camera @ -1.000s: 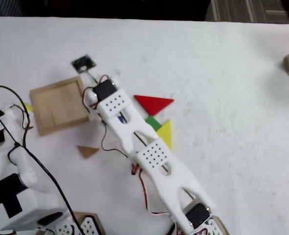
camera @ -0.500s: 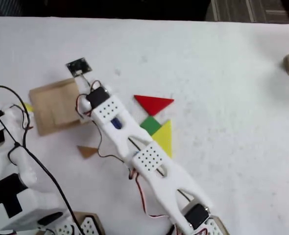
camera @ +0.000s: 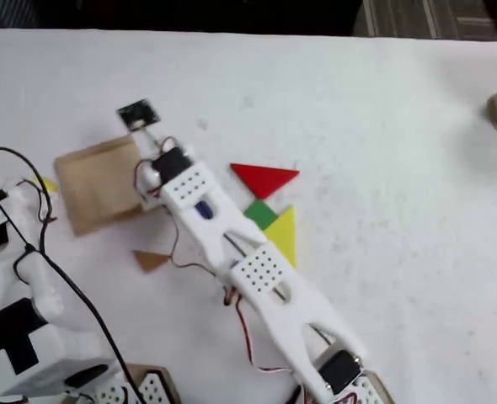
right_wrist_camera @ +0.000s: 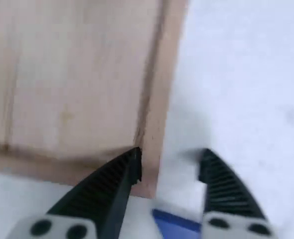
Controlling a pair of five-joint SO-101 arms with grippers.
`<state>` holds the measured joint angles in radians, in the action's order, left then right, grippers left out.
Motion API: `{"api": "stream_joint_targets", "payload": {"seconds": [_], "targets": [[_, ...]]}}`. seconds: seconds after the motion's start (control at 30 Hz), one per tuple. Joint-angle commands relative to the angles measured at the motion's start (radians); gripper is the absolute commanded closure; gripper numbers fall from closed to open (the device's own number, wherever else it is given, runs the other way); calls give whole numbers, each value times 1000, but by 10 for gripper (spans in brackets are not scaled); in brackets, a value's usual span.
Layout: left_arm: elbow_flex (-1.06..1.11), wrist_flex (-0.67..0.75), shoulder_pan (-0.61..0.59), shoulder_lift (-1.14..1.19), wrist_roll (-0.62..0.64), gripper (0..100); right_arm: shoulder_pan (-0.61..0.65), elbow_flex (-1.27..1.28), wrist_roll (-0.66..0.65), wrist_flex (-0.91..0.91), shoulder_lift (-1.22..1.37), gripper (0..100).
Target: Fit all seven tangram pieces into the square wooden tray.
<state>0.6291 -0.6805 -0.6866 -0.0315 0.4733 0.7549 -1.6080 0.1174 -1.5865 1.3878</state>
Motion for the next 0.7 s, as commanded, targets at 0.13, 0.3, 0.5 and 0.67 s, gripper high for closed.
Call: {"api": "stream_joint_targets", "payload": {"seconds": [0.13,0.3,0.5,0.67], "targets": [[-32,23,18,-4,-11,731,-8,-55,-121,-131,-50,981],[-32,23,18,-4,-11,731,-24,-54,-121,-139,-84,983],[-32,25,18,-4,-12,731,-25,-52,-115,-145,-151,983],[-25,52,18,-4,-12,731,-102,-8,-37,-147,-263,984]]}}
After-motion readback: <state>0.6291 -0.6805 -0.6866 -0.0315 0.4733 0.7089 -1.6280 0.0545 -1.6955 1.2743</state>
